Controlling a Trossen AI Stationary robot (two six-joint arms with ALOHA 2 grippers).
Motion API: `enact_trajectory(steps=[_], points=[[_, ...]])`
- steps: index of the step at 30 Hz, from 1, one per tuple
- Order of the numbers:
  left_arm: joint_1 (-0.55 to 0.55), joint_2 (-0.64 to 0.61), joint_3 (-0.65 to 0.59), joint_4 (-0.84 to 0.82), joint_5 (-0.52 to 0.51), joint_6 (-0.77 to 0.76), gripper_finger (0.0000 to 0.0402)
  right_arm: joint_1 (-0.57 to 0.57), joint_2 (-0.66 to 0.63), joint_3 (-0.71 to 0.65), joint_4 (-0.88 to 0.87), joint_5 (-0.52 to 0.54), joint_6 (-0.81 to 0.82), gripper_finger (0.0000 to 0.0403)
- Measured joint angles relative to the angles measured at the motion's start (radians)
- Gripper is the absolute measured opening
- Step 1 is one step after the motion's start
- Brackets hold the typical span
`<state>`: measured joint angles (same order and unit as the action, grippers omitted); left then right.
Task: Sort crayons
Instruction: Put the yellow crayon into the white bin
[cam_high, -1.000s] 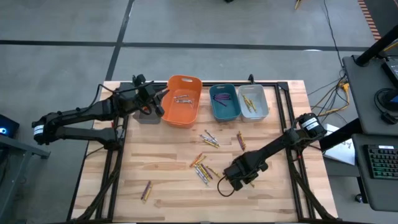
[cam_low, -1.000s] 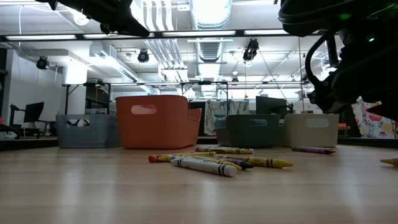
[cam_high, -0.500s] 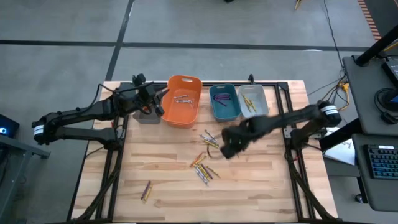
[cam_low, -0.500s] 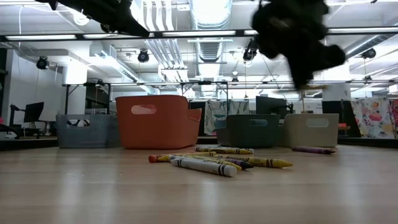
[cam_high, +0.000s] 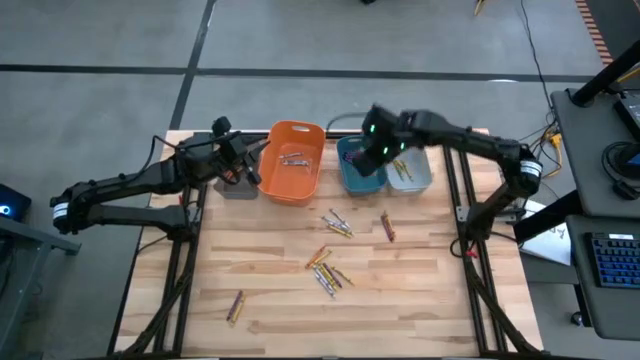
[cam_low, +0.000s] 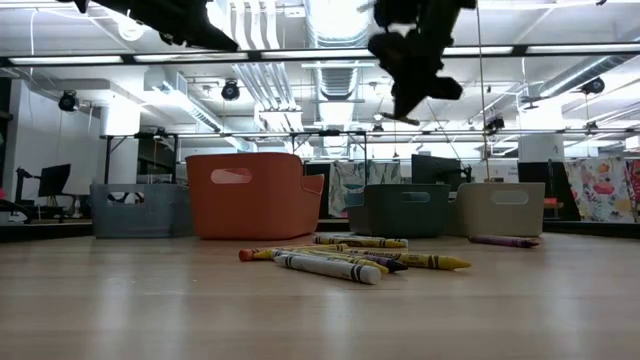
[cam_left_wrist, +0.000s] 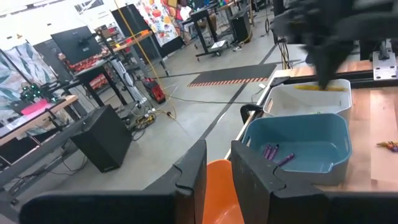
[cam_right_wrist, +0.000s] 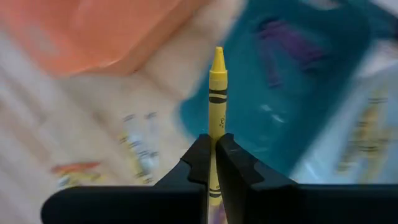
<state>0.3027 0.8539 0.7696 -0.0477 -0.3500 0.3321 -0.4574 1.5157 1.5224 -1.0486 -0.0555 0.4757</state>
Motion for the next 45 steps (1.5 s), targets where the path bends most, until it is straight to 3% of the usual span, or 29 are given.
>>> enact_trajectory(steps=[7, 10, 13, 20, 29, 45], points=[[0.000, -0.005, 0.000, -0.018, -0.006, -0.001, 0.0056, -0.239, 0.051, -0.008, -0.196, 0.045, -0.095, 0.0012], [0.000, -0.005, 0.000, -0.023, -0.006, -0.003, 0.0056, -0.298, 0.068, -0.035, -0.226, 0.121, -0.096, 0.0012], [0.000, -0.005, 0.000, -0.024, -0.007, -0.004, 0.0056, -0.328, 0.073, -0.079, -0.224, 0.127, -0.097, 0.0012], [0.000, -0.005, 0.000, -0.037, -0.007, -0.019, 0.0056, -0.334, 0.073, -0.196, -0.203, 0.161, -0.081, 0.0012], [0.000, -0.005, 0.000, -0.045, -0.007, -0.047, 0.0056, -0.333, 0.073, -0.310, -0.035, 0.163, -0.057, 0.0013], [0.000, -0.005, 0.000, -0.073, -0.007, -0.117, 0.0056, -0.333, 0.073, -0.336, 0.044, 0.163, -0.077, 0.0029]])
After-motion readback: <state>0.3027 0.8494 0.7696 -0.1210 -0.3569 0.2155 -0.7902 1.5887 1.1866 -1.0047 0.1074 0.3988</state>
